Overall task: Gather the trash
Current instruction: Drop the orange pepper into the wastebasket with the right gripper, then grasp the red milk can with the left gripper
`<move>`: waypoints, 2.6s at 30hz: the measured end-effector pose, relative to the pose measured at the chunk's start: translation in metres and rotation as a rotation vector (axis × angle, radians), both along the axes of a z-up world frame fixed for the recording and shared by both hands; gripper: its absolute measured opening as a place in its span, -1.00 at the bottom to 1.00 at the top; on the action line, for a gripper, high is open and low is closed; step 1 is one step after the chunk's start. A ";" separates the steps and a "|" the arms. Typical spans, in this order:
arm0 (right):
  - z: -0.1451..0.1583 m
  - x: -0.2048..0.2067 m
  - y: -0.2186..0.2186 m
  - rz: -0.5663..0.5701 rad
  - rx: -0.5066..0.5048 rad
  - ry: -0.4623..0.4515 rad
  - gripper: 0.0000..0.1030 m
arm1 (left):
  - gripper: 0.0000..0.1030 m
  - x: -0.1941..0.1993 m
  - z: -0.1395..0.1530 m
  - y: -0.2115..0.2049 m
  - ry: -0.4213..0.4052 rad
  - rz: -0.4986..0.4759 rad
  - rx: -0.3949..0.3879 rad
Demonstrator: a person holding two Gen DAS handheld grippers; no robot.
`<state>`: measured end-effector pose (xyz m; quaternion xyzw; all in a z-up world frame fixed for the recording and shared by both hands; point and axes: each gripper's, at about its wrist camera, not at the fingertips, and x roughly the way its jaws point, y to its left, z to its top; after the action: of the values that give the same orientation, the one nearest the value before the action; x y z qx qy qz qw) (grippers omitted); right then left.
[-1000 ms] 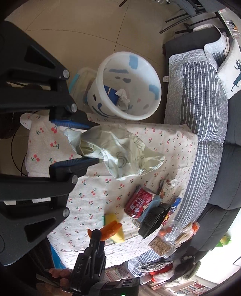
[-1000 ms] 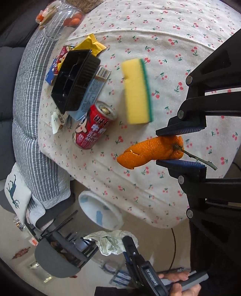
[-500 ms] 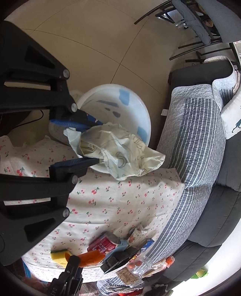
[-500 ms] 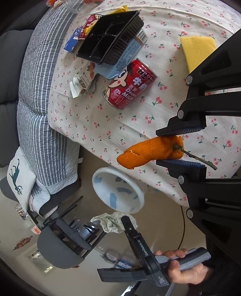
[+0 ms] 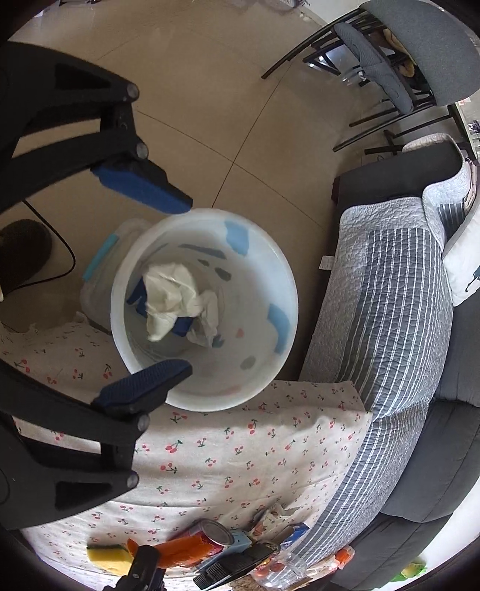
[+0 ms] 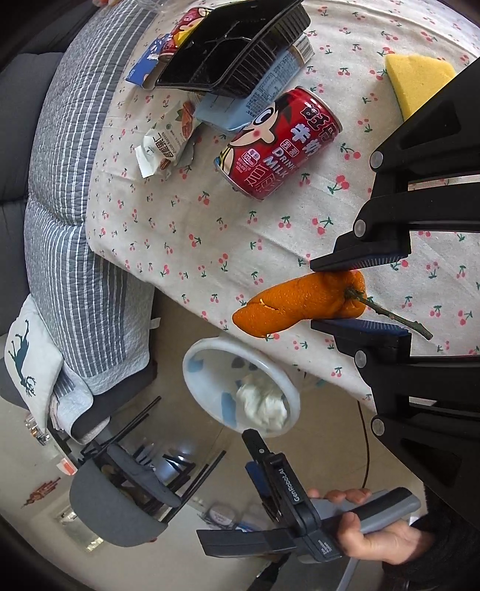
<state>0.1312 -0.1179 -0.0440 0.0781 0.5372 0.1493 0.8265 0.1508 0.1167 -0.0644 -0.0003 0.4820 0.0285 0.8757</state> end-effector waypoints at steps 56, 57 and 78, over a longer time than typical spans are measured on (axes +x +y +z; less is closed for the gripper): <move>0.061 -0.041 -0.036 -0.064 -0.150 -0.194 0.58 | 0.84 -0.051 0.024 -0.011 0.018 -0.065 -0.027; 0.062 -0.045 -0.045 -0.076 -0.151 -0.202 0.60 | 0.84 -0.052 0.025 -0.017 0.019 -0.075 -0.027; 0.043 -0.098 -0.209 -0.330 -0.194 -0.101 0.64 | 0.85 -0.025 0.016 -0.207 0.044 -0.434 -0.039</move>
<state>0.0327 -0.3273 -0.0007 0.0777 0.4870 -0.0368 0.8692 0.1258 -0.0900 -0.0480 0.0871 0.4900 -0.1701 0.8505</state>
